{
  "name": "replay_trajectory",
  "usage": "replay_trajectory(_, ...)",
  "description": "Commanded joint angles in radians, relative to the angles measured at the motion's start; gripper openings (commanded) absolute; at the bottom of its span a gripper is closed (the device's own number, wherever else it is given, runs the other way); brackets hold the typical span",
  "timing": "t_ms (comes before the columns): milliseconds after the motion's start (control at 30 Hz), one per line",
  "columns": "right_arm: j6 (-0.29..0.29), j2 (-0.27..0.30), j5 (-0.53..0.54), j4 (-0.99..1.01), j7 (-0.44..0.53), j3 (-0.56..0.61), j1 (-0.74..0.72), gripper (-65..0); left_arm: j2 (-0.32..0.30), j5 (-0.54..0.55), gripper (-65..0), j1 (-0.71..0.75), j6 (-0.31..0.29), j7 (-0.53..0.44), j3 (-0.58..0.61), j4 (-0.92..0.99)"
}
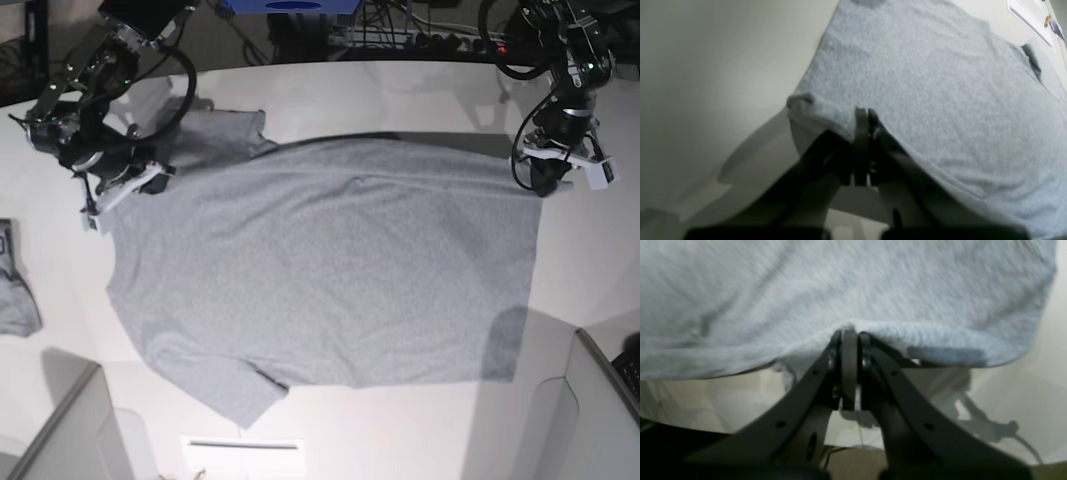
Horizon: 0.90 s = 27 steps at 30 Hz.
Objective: Fold the T-shirt properly
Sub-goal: 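Lift the shirt with both grippers and pull it toward the robot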
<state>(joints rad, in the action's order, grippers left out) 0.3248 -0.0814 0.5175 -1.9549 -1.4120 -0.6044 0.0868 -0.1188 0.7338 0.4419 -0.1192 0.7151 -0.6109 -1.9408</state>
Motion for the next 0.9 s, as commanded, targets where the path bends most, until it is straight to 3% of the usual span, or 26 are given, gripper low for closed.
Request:
replay_trajectory(0, -0.006, 0.009, 0.011, -0.011, 0.016, -0.001, -0.02, -65.0, -0.012, 0.011, -65.0, -0.01, -0.006, -0.021, -0.004, -0.015)
replay_trajectory(300, -0.014, 0.015, 0.01, 0.081, 0.016, 0.036, -0.075, -65.0, -0.022, -0.003, -65.0, -0.059, -0.006, -0.018, -0.002, -0.007)
replay_trajectory(533, -0.014, 0.015, 0.01, 0.124, 0.027, 0.039, -0.129, -65.0, -0.034, -0.17, -65.0, -0.17, -0.006, 0.133, 0.038, -0.007)
replay_trajectory(867, -0.014, 0.016, 0.008, 0.245, 0.029, 0.039, -0.226, -65.0, -0.037, -0.193, -65.0, -0.231, -0.006, 0.134, 0.039, 0.059)
